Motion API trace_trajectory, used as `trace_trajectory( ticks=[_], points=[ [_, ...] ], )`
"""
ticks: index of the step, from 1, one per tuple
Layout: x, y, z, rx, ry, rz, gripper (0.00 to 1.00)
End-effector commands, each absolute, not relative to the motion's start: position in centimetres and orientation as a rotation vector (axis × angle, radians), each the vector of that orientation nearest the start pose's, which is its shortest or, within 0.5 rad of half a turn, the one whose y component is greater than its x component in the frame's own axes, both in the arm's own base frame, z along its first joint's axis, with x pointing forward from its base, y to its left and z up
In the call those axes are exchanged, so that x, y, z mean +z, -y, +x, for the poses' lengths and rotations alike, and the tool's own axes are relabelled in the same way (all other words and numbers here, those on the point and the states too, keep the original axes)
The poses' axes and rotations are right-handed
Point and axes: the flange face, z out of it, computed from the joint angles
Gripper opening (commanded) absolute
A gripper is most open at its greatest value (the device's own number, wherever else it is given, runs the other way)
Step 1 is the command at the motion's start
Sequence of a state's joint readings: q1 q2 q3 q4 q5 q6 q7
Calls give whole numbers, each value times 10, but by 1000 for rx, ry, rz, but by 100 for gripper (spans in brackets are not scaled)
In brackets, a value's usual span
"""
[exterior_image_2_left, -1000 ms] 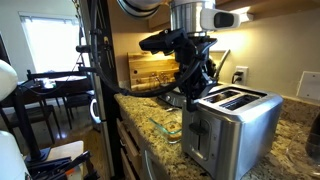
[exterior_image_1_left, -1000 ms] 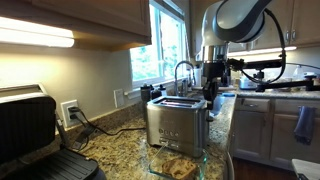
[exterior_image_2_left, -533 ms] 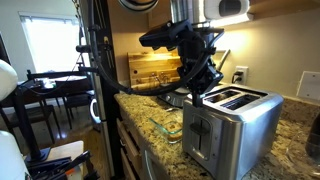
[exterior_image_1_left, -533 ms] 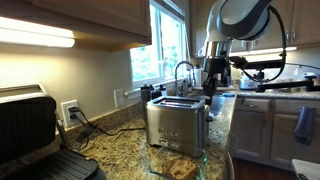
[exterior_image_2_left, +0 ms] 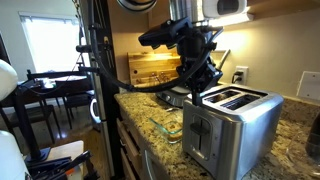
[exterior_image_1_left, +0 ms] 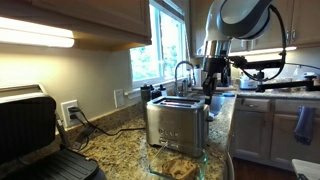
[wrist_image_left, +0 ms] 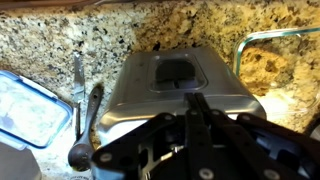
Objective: Put the slice of bread in the toaster then push down the lever
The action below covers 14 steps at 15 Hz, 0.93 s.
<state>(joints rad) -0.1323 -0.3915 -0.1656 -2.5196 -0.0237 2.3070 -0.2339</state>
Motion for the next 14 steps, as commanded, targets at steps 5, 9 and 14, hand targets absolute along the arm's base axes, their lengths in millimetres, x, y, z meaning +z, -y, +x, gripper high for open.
trace_trajectory(
  ticks=[5,9,14],
  points=[
    [440,138,392,-300,-91,-3144,3],
    [437,136,393,-277,-80,-3163,3],
    [432,133,394,-257,-68,-3176,3]
  ],
)
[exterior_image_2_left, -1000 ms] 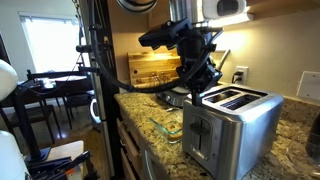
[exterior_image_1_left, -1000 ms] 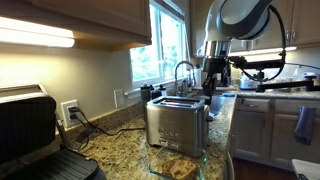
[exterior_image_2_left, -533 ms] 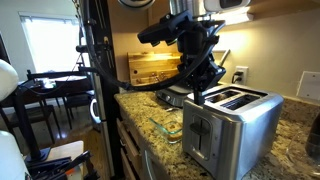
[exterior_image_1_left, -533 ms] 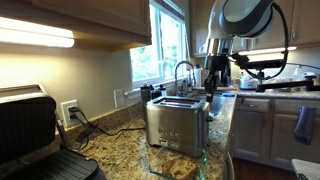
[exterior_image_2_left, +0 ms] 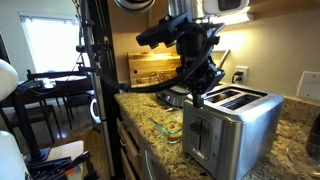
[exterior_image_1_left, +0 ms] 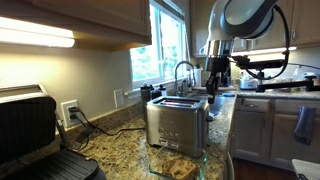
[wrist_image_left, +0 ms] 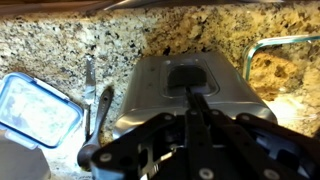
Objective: Put the slice of bread in the toaster then push down the lever
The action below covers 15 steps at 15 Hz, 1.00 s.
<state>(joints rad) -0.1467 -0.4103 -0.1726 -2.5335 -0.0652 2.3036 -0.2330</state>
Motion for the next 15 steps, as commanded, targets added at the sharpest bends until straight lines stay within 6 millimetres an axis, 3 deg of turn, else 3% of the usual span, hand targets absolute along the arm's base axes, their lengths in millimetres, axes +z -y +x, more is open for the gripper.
trace_trajectory(
  ticks=[1,15],
  points=[
    [431,132,395,-252,-66,-3177,3],
    [422,129,404,-204,-76,-3205,3]
  ],
)
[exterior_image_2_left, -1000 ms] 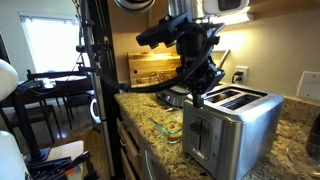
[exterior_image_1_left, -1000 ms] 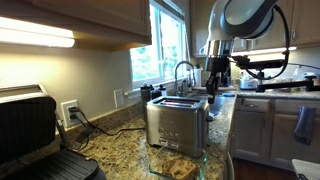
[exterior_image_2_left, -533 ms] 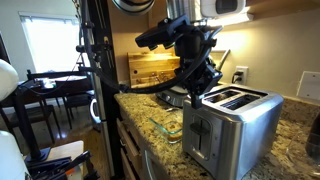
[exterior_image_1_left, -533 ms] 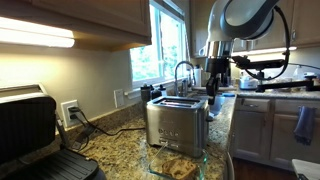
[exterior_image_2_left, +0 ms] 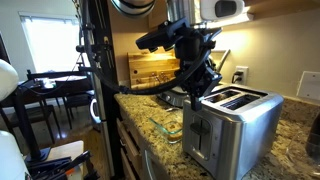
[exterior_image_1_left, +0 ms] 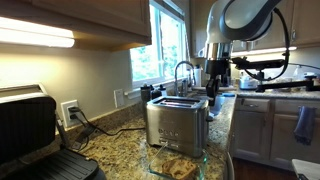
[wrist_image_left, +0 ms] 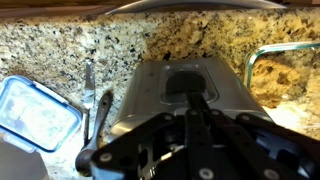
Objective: Put the slice of bread in the toaster then push down the lever
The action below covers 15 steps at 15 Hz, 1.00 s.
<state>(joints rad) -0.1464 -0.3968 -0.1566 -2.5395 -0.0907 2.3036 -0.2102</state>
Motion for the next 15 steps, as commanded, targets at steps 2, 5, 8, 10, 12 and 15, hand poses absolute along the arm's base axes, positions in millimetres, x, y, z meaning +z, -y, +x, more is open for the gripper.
trace_trajectory(
  ticks=[2,5,8,10,12,15],
  points=[
    [419,128,406,-191,-77,-3210,3],
    [415,127,409,-175,-81,-3213,3],
    [412,125,413,-162,-80,-3212,3],
    [409,125,416,-154,-83,-3213,3],
    [407,125,419,-146,-85,-3213,3],
    [405,124,419,-134,-88,-3213,3]
  ],
)
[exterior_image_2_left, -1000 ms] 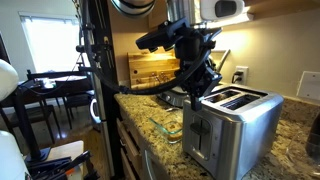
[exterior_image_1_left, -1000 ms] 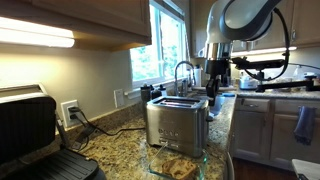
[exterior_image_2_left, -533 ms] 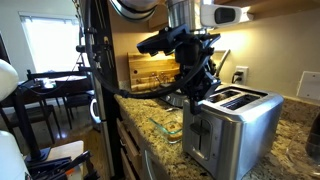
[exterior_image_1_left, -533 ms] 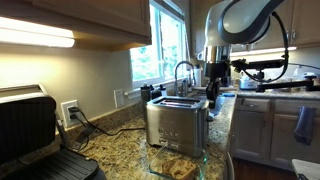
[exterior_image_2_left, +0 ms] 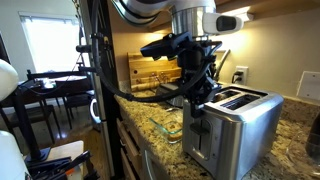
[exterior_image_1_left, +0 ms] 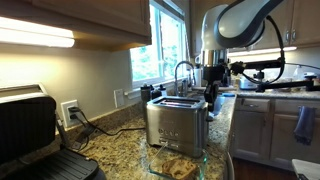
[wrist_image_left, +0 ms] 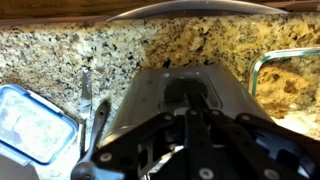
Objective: Put the slice of bread in the toaster then push down the lever
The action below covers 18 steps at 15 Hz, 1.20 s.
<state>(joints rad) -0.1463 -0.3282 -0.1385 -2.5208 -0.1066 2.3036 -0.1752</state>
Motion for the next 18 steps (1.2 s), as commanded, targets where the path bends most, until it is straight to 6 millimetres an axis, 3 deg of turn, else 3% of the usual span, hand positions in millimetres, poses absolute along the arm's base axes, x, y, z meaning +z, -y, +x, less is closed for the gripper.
trace_trajectory(
  ticks=[1,18],
  points=[
    [404,124,420,-133,-87,-3211,3],
    [394,125,428,-184,-94,-3167,3]
  ],
)
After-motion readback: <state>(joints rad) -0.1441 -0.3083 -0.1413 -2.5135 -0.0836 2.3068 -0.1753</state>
